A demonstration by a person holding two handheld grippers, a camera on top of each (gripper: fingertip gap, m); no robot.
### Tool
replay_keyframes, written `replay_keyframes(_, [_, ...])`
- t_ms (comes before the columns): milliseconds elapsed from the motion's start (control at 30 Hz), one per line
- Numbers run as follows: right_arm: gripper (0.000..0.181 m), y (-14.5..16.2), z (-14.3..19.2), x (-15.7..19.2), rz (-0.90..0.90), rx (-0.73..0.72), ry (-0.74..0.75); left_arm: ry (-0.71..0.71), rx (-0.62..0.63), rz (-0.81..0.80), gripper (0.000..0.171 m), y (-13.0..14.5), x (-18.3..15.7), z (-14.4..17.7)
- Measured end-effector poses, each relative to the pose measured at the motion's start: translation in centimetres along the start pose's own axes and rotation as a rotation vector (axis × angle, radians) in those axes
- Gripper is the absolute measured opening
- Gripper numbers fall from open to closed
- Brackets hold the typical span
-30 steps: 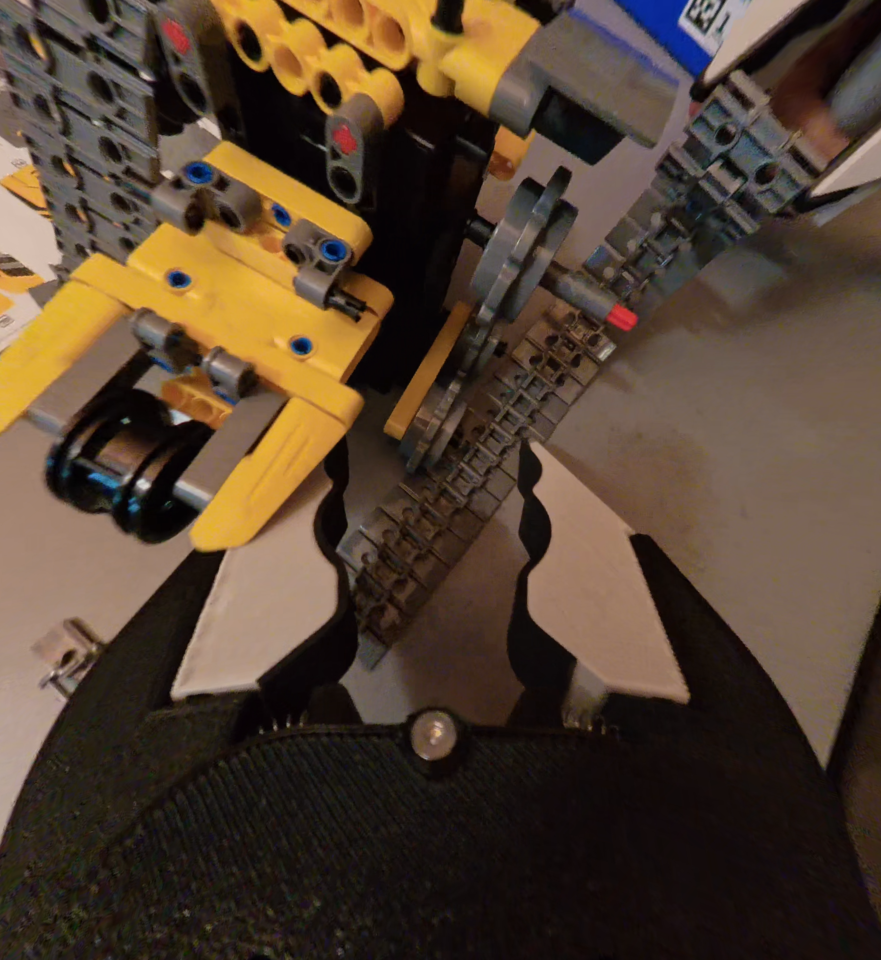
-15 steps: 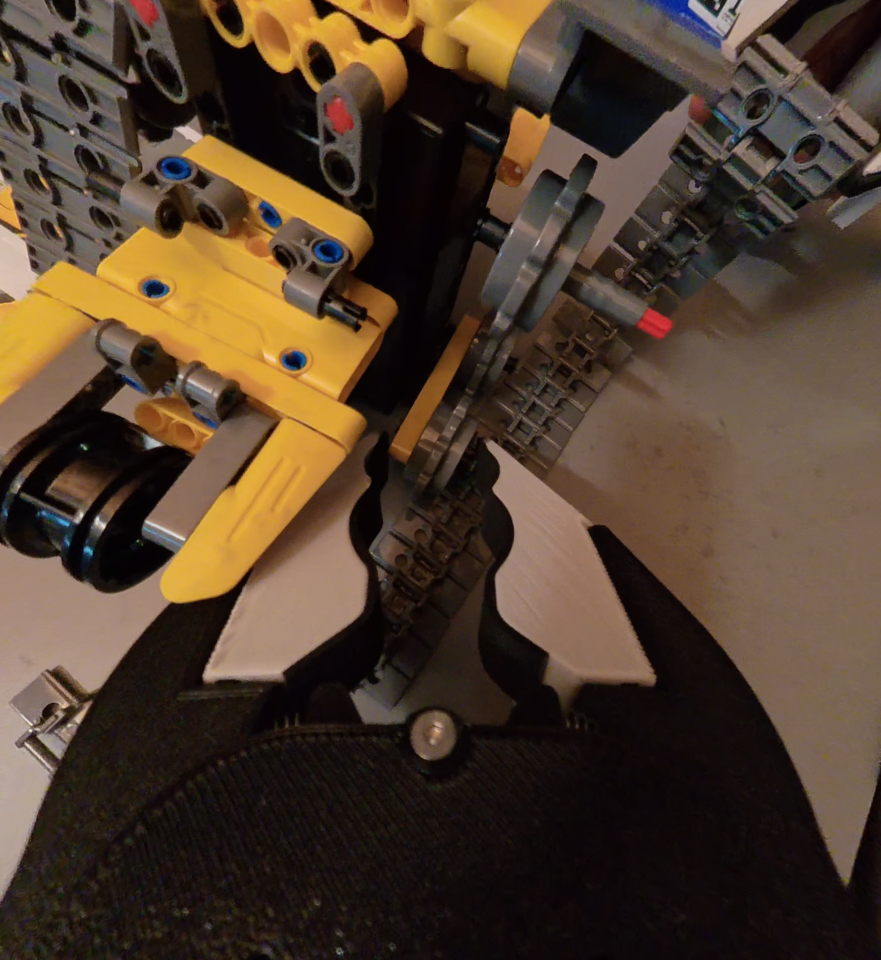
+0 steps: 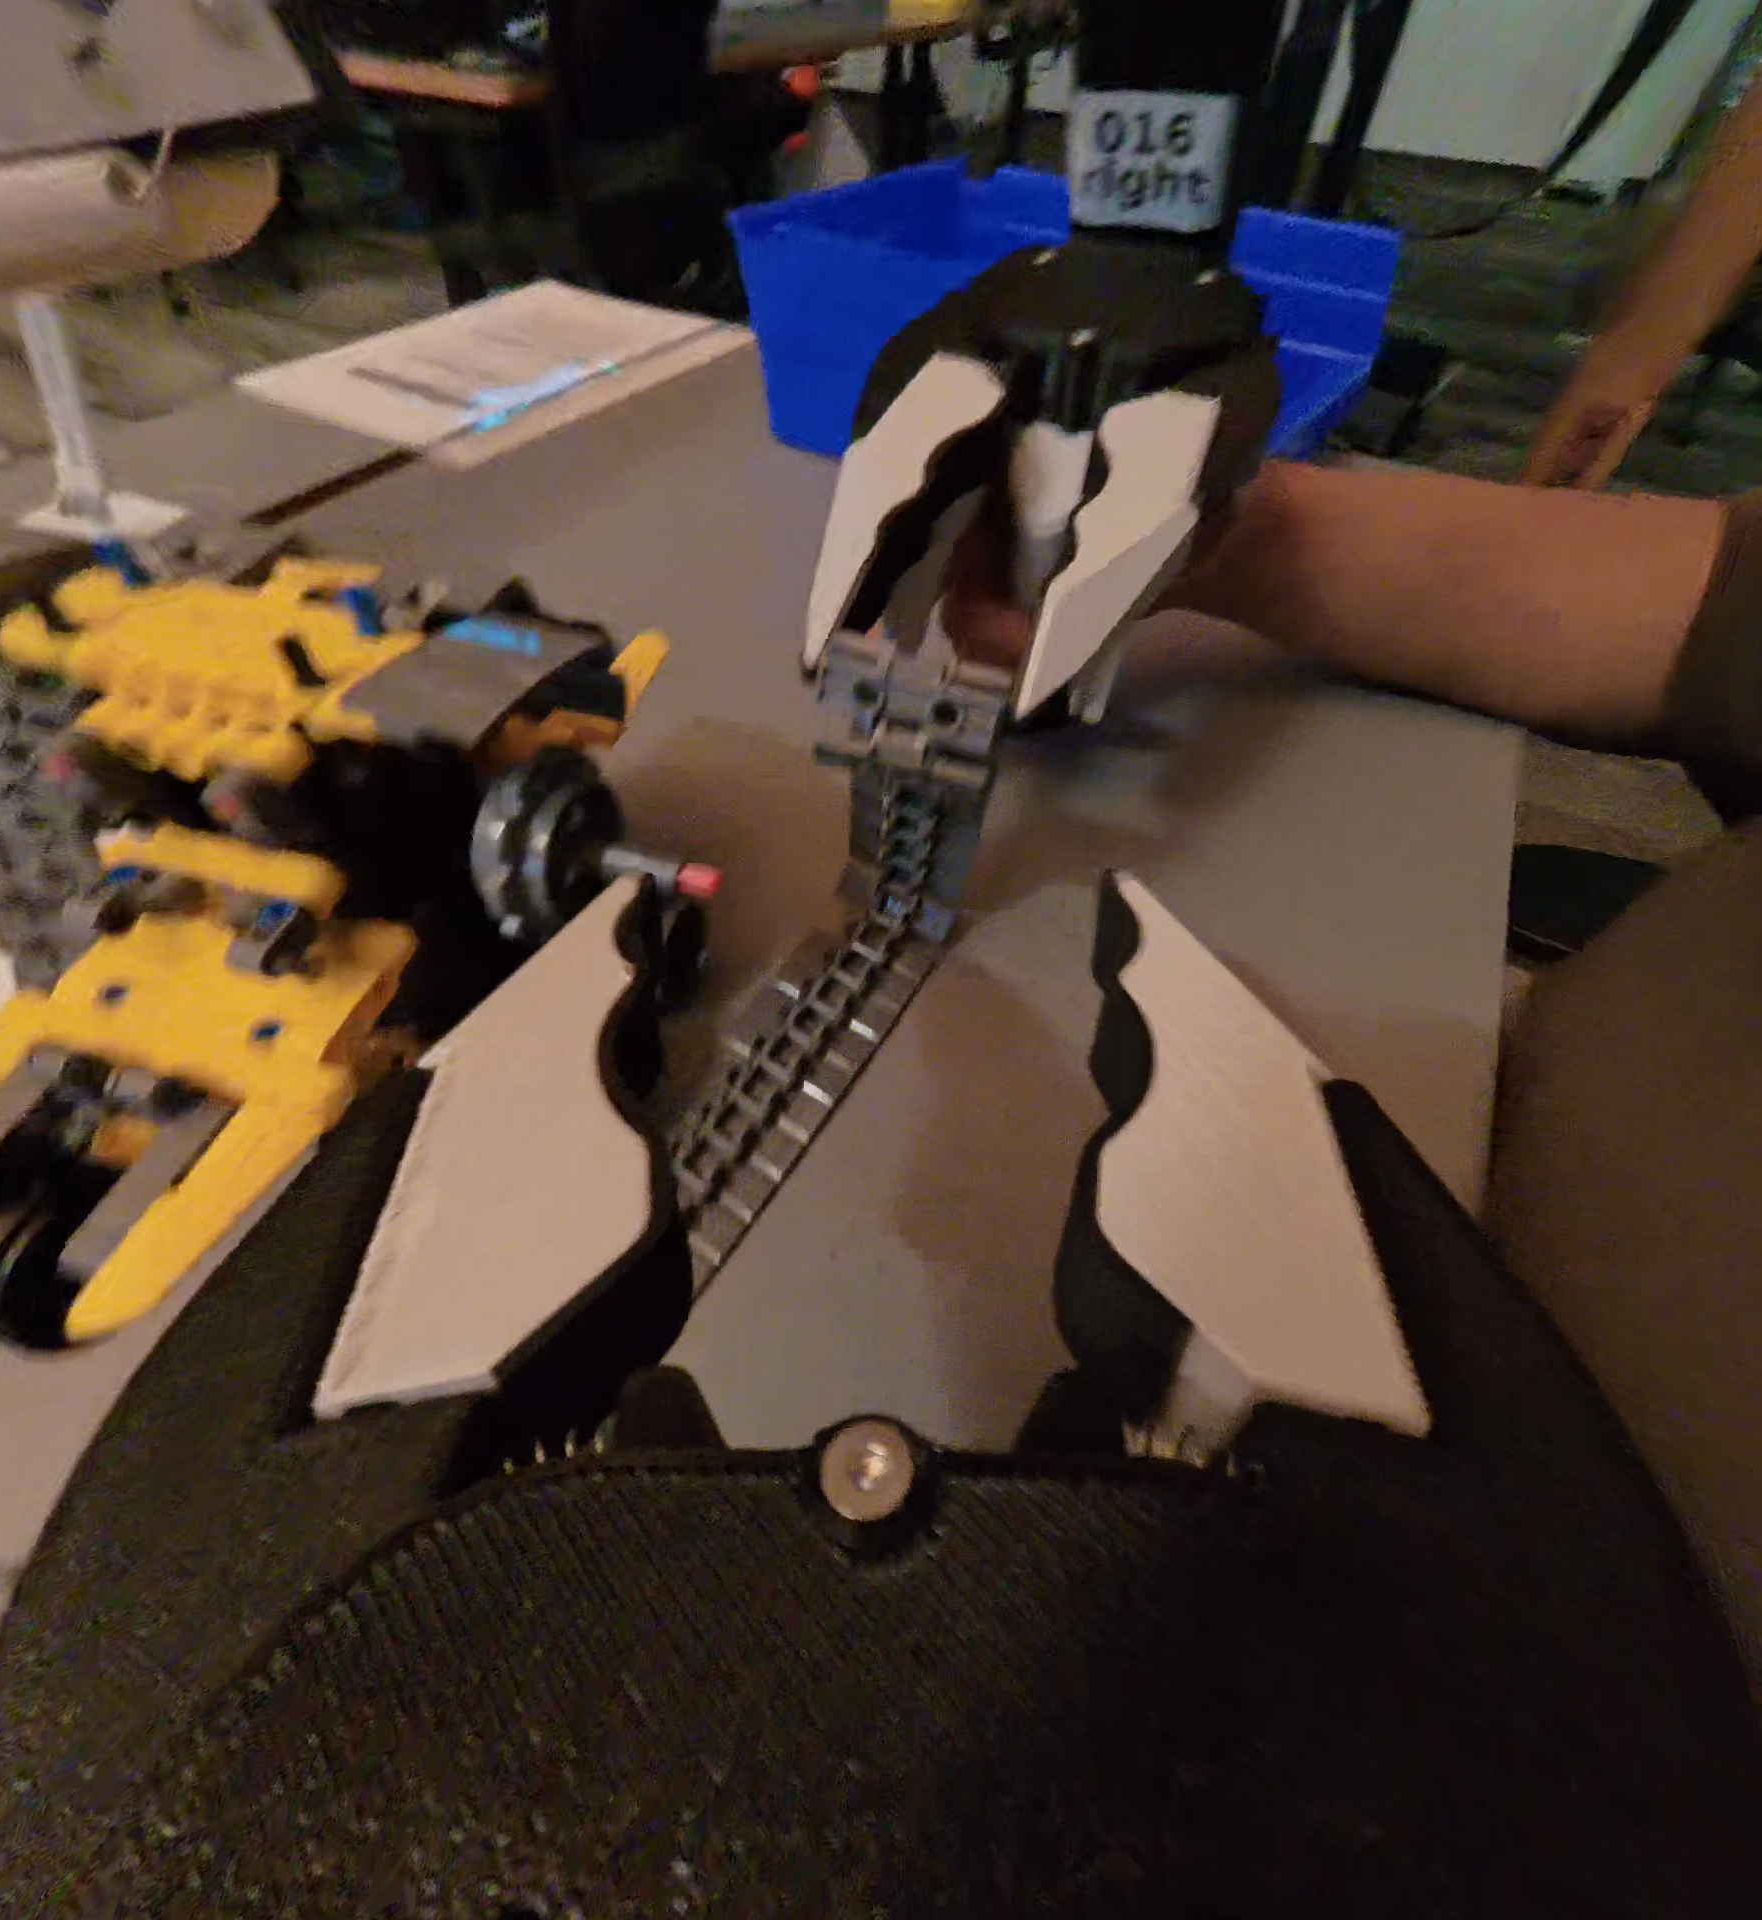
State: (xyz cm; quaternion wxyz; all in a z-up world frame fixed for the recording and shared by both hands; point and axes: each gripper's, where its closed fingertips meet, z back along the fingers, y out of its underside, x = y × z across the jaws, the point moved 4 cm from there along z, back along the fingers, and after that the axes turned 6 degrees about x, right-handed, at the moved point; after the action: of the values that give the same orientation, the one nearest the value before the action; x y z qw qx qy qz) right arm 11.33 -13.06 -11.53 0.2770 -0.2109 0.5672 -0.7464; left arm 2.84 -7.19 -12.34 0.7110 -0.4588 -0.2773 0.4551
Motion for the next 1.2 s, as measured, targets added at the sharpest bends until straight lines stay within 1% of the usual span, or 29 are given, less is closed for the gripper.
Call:
replay_keyframes(67, [0.039,-0.1,-0.5,0.3,0.003,0.009,-0.036,0.056,0.02,-0.026,0.091,-0.6,-0.7,-1.1])
replay_keyframes(133, [0.039,-0.3,-0.8,0.6,0.01,0.012,-0.065,0.097,0.056,0.001,0.09,-0.6,-0.8,-2.3])
replay_keyframes(200, [0.039,-0.5,-1.1,0.8,0.018,0.023,-0.089,0.135,0.063,0.014,0.072,-0.8,-0.9,-2.9])
replay_keyframes(267, [0.039,-0.5,-1.4,0.9,0.026,0.033,-0.098,0.16,0.041,-0.01,0.045,-1.1,-1.2,-2.7])
replay_keyframes(300, [0.039,-0.7,-1.3,1.0,0.025,0.023,-0.102,0.145,0.039,-0.017,0.041,-1.1,-1.1,-2.5])
replay_keyframes(400, [0.04,-0.3,-1.4,1.0,0.022,0.018,-0.098,0.118,0.032,-0.029,0.039,-1.0,-0.7,-1.7])
replay_keyframes(467, [0.053,0.4,-1.7,0.7,0.031,0.037,-0.059,0.111,0.022,-0.007,0.038,-0.9,-0.3,-1.1])
replay_keyframes(600, [0.066,2.1,-2.6,1.0,0.01,0.149,-0.03,0.078,-0.017,0.059,0.038,-0.9,1.3,0.0])
replay_keyframes(667, [0.068,2.3,-3.1,1.2,0.016,0.181,0.01,0.052,-0.042,0.085,0.037,-1.0,2.0,0.5])
replay_keyframes(700, [0.067,2.5,-3.4,1.1,0.031,0.207,0.04,0.047,-0.057,0.094,0.037,-1.1,2.2,0.7])
replay_keyframes(767, [0.052,3.1,-3.8,0.6,0.059,0.265,0.126,0.049,-0.084,0.101,0.037,-1.4,2.4,1.0])
replay_keyframes(833, [0.039,3.4,-4.0,0.2,0.094,0.298,0.177,0.047,-0.076,0.098,0.037,-1.3,2.5,1.1])
replay_keyframes(867, [0.039,3.5,-3.9,0.0,0.106,0.304,0.19,0.035,-0.07,0.091,0.037,-1.2,2.6,1.1])
replay_keyframes(967, [0.036,3.5,-3.3,-0.8,0.073,0.298,0.201,-0.007,-0.04,0.059,0.037,-0.9,3.1,1.3])
replay_keyframes(1033, [0.021,3.3,-2.5,-1.6,0.047,0.271,0.232,-0.048,-0.013,0.036,0.037,-0.6,3.6,1.4])
replay_keyframes(1067, [0.018,3.0,-2.1,-2.0,0.04,0.249,0.254,-0.072,0.004,0.022,0.037,-0.5,3.9,1.5])
replay_keyframes(1200, [0.018,2.2,-1.5,-2.5,0.027,0.215,0.265,-0.098,0.031,-0.029,0.037,-0.5,4.2,1.6])
